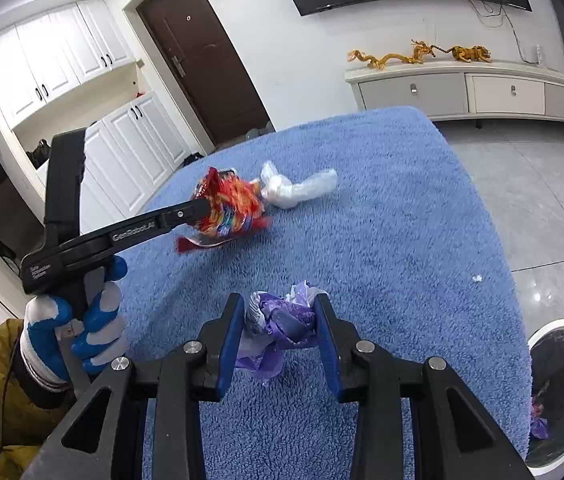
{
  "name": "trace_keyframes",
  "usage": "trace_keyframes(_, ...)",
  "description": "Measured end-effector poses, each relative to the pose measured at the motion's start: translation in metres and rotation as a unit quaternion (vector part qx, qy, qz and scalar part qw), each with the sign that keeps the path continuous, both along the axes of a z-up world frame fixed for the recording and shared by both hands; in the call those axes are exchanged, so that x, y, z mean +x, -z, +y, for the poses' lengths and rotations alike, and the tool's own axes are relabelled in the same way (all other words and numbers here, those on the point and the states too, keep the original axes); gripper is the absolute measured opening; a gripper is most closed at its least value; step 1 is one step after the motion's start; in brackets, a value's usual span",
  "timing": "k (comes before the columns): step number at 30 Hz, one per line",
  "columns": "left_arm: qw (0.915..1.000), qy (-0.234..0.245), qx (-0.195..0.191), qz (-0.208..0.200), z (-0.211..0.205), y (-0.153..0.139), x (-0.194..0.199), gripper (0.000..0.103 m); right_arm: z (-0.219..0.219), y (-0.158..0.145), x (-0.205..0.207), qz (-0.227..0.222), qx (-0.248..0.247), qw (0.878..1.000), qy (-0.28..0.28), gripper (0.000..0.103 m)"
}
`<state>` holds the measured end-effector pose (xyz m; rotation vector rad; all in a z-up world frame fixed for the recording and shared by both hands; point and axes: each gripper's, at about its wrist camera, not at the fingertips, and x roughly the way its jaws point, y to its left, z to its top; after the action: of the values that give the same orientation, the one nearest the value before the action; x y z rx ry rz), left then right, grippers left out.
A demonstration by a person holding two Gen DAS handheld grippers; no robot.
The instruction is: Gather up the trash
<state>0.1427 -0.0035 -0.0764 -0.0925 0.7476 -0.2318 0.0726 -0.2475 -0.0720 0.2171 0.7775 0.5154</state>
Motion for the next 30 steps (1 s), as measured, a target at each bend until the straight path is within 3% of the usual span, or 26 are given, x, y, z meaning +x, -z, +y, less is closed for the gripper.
trace_keyframes(16,0.9999,0.012,0.007,-0.008,-0.011,-0.016,-0.011,0.02,-0.017,-0.011,-0.011,-0.011,0.019,1.0,0.018,0.034)
trace_keyframes(27,0.999,0.025,0.013,0.034,0.004,0.01,-0.017,0.021,-0.016,-0.007,-0.009,-0.003,0.018,1.0,0.014,0.034)
trace_keyframes(30,0.9984,0.031,0.006,0.048,0.005,0.019,-0.013,0.027,-0.014,-0.006,-0.007,-0.001,0.015,1.0,0.011,0.034)
